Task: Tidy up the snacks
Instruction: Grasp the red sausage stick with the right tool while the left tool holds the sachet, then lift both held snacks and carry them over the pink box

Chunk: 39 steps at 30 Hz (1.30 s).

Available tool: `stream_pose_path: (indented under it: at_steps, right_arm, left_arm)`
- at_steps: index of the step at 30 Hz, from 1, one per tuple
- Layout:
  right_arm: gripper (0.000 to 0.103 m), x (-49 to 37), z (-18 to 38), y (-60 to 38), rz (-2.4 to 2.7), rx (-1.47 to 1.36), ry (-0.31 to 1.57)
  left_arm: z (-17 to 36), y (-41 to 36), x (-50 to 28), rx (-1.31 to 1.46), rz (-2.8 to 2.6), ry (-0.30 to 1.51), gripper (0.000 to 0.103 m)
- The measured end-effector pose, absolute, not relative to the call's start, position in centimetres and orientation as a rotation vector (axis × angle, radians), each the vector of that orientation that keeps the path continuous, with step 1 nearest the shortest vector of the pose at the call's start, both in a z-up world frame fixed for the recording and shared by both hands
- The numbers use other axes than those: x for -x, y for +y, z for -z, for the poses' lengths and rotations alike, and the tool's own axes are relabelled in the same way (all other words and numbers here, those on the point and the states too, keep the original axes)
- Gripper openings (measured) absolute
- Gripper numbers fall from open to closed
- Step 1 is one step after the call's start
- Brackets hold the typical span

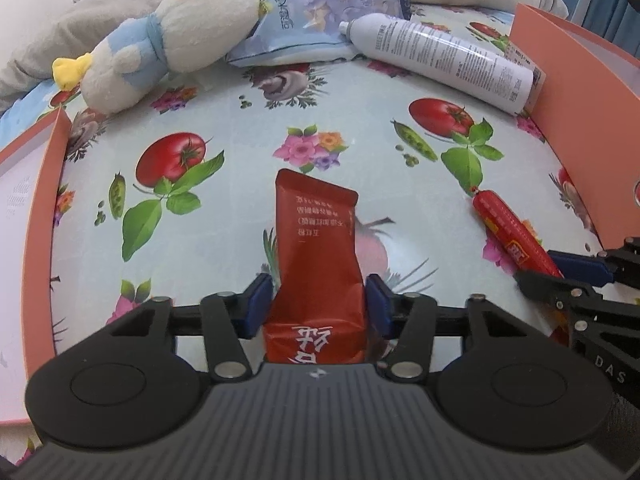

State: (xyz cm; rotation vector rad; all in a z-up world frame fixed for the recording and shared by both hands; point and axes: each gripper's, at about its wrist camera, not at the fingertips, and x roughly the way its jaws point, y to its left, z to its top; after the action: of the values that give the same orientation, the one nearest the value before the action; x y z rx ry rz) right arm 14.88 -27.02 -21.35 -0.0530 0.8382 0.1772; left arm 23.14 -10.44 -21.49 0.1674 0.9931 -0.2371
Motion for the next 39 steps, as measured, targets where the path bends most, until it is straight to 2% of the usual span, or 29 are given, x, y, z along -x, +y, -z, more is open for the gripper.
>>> stream_pose_path:
  at_steps: [8,18,27,39]
  right_arm:
    - [0.023,-14.4,20.5,-27.0,-0.158,0.032,0.84]
    - [0.023,-14.0,18.0,-27.9,-0.153,0.007,0.829]
    - [0.023,-13.4,13.4,-29.3,-0.149,-0.006,0.755]
    - [0.023,-12.8,5.4,-33.4,-0.088,-0.081,0.631]
  left_arm:
    - [21.0,-10.4,-22.7,-0.115,0.235,0.997,0.048]
    - [18.3,-10.7,-21.4,0.0,0.23,0.972,0.048]
    - [13.8,-13.0,-20.5,0.049,0.271,0.929,0.048]
    - [4.4,-17.1,-21.2,0.081,0.334,0.827,0.048]
